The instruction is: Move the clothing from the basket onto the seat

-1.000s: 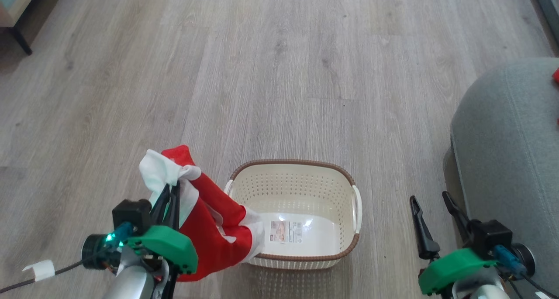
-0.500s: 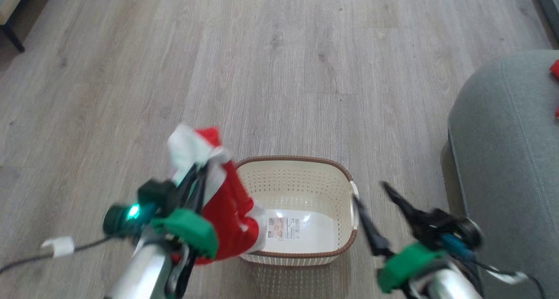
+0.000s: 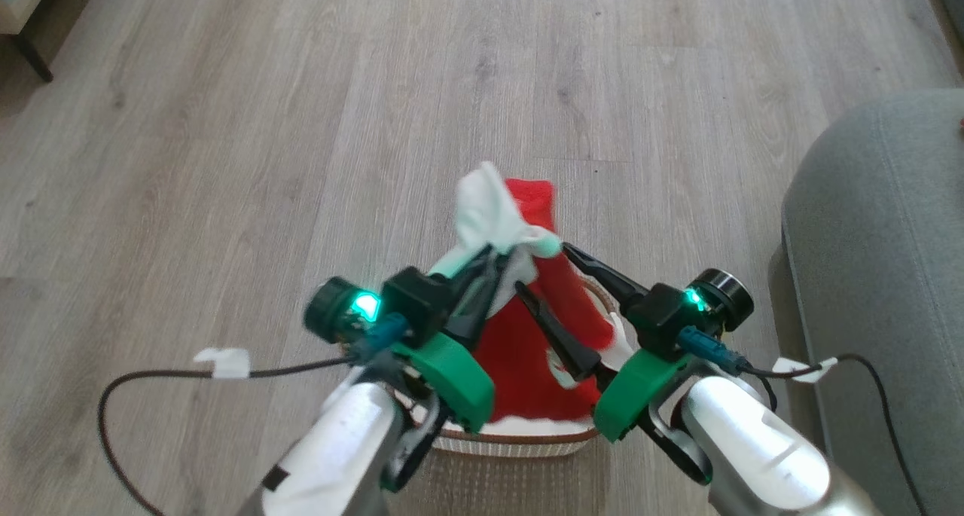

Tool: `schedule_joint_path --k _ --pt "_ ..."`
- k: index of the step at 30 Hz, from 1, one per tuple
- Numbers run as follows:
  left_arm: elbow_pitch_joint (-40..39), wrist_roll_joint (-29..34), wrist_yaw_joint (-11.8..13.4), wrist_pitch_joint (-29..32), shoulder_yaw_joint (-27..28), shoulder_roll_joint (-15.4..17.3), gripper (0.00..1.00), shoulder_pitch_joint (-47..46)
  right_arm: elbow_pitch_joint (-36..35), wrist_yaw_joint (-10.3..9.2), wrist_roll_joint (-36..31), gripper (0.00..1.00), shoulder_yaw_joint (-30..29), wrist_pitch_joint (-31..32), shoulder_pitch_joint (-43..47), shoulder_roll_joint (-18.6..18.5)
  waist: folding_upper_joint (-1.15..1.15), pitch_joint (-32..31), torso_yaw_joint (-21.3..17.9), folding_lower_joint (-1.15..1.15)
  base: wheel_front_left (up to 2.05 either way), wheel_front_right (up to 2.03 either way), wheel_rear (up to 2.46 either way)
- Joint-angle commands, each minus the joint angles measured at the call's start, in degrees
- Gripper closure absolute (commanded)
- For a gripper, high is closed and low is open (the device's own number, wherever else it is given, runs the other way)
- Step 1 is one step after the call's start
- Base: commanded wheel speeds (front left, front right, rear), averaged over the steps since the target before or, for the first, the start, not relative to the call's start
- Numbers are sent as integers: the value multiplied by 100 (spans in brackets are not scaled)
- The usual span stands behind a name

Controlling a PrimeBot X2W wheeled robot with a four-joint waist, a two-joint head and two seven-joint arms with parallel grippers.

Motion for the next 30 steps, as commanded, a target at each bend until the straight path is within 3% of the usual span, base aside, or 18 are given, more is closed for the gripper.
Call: schedule_joint_path --k 1,8,9,10,14,15,17,18,19,30 --pt "-270 51 -44 0 88 -38 100 -379 -86 -2 53 0 112 -14 -222 -26 0 -3 17 -1 0 0 0" --pt "-408 -136 -184 43 -448 -111 100 -455 299 -2 281 0 532 -14 -463 -92 0 -50 35 -1 0 0 0" --pt "-419 -181 -195 49 -500 -116 100 -457 322 -2 338 54 570 -14 -491 -91 0 -54 32 -1 0 0 0" --pt "-424 -219 -196 54 -544 -119 100 -461 343 -2 407 100 611 -14 -509 -91 0 -56 30 -1 0 0 0" --pt "-403 -353 -150 27 -626 -125 100 -464 357 -2 645 100 737 -14 -561 -135 0 -54 5 -1 0 0 0" --pt "-387 -377 -136 5 -635 -126 88 -457 350 -2 674 100 736 -14 -562 -158 0 -52 -7 -1 0 0 0" --pt "-339 -397 -98 -50 -633 -126 36 -442 334 -2 711 100 680 -14 -553 -214 0 -37 -30 -1 0 0 0" --pt "-307 -414 -74 -82 -613 -126 6 -430 323 -2 721 100 625 -14 -547 -249 0 -23 -46 -1 0 0 0" --pt "-259 -424 -52 -99 -592 -118 0 -419 313 -2 723 100 564 -14 -539 -285 0 -11 -71 -1 0 0 0" --pt "207 -564 -102 -381 -523 -14 0 -220 77 -2 596 100 -202 -14 -427 -706 0 169 -812 -1 0 0 0"
